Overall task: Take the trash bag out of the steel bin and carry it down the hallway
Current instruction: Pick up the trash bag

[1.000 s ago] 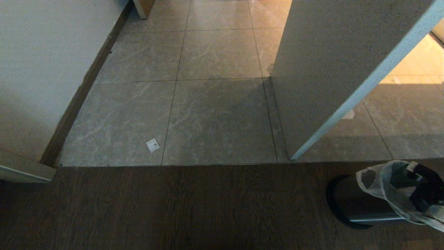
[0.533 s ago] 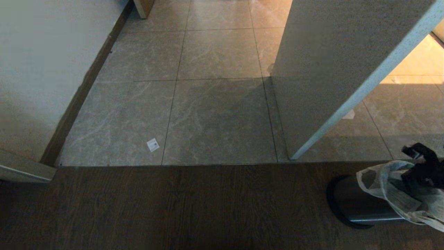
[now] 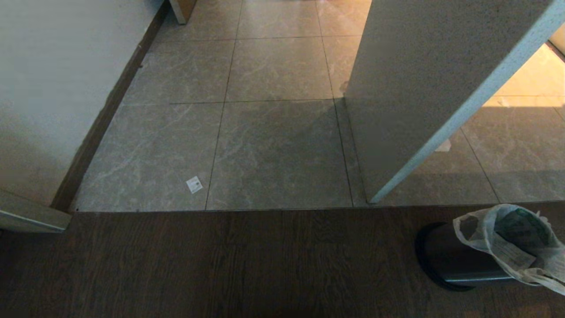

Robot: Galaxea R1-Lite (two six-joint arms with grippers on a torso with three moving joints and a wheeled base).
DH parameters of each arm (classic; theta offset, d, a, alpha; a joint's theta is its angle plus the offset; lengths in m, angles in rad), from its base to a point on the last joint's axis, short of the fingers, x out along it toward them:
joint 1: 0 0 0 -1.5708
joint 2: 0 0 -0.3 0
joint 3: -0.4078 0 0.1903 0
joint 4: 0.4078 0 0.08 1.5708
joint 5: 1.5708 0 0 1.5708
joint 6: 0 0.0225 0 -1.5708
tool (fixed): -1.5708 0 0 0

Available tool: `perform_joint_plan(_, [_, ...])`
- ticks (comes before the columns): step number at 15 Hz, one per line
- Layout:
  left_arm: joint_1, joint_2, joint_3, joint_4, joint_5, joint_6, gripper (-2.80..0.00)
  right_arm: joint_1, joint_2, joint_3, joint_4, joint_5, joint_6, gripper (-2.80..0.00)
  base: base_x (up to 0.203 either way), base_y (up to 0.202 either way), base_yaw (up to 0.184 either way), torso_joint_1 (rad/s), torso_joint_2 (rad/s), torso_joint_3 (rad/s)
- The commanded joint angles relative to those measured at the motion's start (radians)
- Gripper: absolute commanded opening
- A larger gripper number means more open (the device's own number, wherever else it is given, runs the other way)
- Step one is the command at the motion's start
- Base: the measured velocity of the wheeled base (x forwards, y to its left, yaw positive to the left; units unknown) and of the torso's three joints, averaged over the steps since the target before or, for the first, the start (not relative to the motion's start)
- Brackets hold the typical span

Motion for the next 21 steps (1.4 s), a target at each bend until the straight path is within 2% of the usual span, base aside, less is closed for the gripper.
perform_joint_plan(1, [0.000,0.000,0.000,0.000,0.000,0.000,-2.80,-0.130,-0.075,0.063,0.035,0.004,0.135,0.00,0.000,0.000,0.000,0.000,0.00,0.000])
perform_joint_plan(3, [0.000,0.000,0.000,0.000,0.000,0.000,-2.80,-0.226,-0.077,0.102,0.049,0.004,0.192,0.00,0.000,0.000,0.000,0.000,0.00,0.000])
perform_joint_plan(6, [0.000,0.000,0.000,0.000,0.001,0.000,-2.80,-0.318,-0.048,0.131,0.052,0.005,0.268,0.00,0.000,0.000,0.000,0.000,0.00,0.000])
perform_joint_plan(10, [0.000,0.000,0.000,0.000,0.000,0.000,-2.80,-0.418,0.061,0.136,0.028,0.003,0.272,0.00,0.000,0.000,0.000,0.000,0.00,0.000])
perform_joint_plan(16, [0.000,0.000,0.000,0.000,0.001,0.000,-2.80,-0.415,0.208,0.134,-0.202,-0.052,0.267,0.00,0.000,0.000,0.000,0.000,0.00,0.000])
perform_joint_plan(19, [0.000,0.000,0.000,0.000,0.000,0.000,-2.80,-0.354,0.236,0.135,-0.283,-0.054,0.273,0.00,0.000,0.000,0.000,0.000,0.00,0.000])
perform_joint_plan(21, [0.000,0.000,0.000,0.000,0.000,0.000,-2.80,-0.325,0.238,0.133,-0.289,-0.043,0.278,0.00,0.000,0.000,0.000,0.000,0.00,0.000])
